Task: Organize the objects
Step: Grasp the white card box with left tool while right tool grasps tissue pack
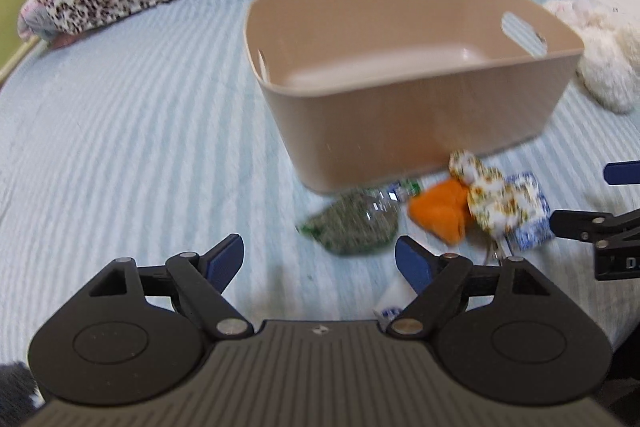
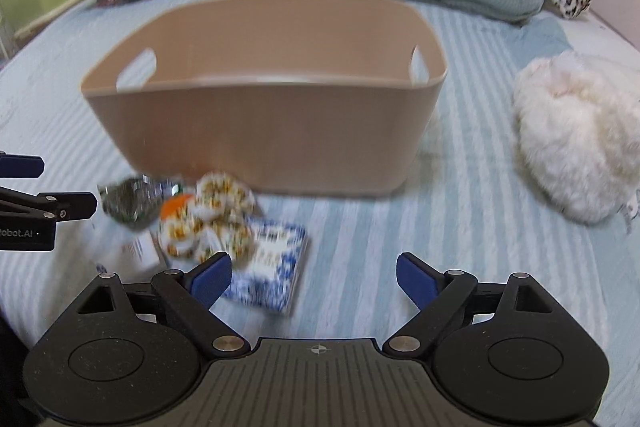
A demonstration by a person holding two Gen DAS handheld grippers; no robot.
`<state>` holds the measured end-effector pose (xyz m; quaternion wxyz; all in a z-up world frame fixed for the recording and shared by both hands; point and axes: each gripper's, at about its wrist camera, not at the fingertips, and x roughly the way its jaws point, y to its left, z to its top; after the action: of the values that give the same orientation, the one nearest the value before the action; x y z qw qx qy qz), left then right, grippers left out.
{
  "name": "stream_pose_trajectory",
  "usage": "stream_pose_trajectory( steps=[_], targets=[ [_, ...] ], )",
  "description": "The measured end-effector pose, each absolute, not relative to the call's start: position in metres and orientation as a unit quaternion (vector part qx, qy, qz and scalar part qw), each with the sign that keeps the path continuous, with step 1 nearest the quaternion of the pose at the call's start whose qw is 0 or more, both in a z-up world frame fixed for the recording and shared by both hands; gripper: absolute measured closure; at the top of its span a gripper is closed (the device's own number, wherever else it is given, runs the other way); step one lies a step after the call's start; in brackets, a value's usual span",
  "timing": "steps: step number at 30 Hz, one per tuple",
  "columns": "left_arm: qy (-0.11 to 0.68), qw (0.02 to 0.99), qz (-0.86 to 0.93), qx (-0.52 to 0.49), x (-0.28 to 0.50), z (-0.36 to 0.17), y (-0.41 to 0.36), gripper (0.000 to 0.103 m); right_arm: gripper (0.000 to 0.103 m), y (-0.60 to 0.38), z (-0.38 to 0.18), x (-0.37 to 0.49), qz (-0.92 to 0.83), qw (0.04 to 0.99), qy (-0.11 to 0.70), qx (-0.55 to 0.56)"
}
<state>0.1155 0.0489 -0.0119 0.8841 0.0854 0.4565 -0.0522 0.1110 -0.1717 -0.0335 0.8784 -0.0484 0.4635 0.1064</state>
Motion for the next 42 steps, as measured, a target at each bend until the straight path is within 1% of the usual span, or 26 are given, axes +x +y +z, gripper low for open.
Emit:
stream_pose_trajectory(
  steps=[11,19,26,28,31,33,34,35,36,37,39,41,42],
  targets=[
    [0.485,0.865,-0.103,0.074,0.109,-0.031,0.045,0.019,0.012,-0.168,-0.060,0.106,0.123,0.862,0.488,-0.051],
    [0.496,0.855,-0.114,0.101,0.110,-0.046,0.034,0.019,0.012,-0.161,-0.064,0.107,0.141,0.863,0.483,-0.053],
    [0.496,0.855,-0.110,0.102,0.115,-0.055,0.036,0.020,0.012,-0.161,-0.077,0.117,0.132,0.858,0.493,-0.048],
    [0.492,0.858,-0.113,0.094,0.116,-0.057,0.036,0.021,0.012,-0.162,-0.078,0.120,0.130,0.859,0.493,-0.038],
    [0.487,0.861,-0.124,0.082,0.117,-0.059,0.035,0.029,0.013,-0.161,-0.080,0.123,0.128,0.863,0.488,-0.034],
    [0.480,0.863,-0.135,0.083,0.116,-0.059,0.033,0.041,0.016,-0.158,-0.082,0.124,0.127,0.865,0.484,-0.038],
    [0.478,0.862,-0.142,0.086,0.116,-0.059,0.031,0.044,0.018,-0.157,-0.083,0.124,0.125,0.866,0.481,-0.041],
    [0.476,0.862,-0.150,0.091,0.114,-0.058,0.029,0.051,0.021,-0.156,-0.083,0.123,0.127,0.868,0.478,-0.043],
    [0.474,0.862,-0.156,0.096,0.113,-0.058,0.027,0.059,0.028,-0.155,-0.084,0.122,0.130,0.869,0.475,-0.043],
    [0.473,0.860,-0.160,0.103,0.110,-0.058,0.025,0.063,0.031,-0.154,-0.083,0.121,0.134,0.870,0.473,-0.042],
    [0.470,0.859,-0.165,0.117,0.107,-0.057,0.021,0.070,0.049,-0.155,-0.081,0.120,0.135,0.872,0.468,-0.041],
    [0.469,0.858,-0.167,0.125,0.104,-0.055,0.019,0.071,0.058,-0.157,-0.080,0.119,0.132,0.873,0.467,-0.041],
    [0.469,0.858,-0.166,0.126,0.102,-0.055,0.019,0.071,0.058,-0.158,-0.079,0.118,0.132,0.873,0.467,-0.041]
  ],
)
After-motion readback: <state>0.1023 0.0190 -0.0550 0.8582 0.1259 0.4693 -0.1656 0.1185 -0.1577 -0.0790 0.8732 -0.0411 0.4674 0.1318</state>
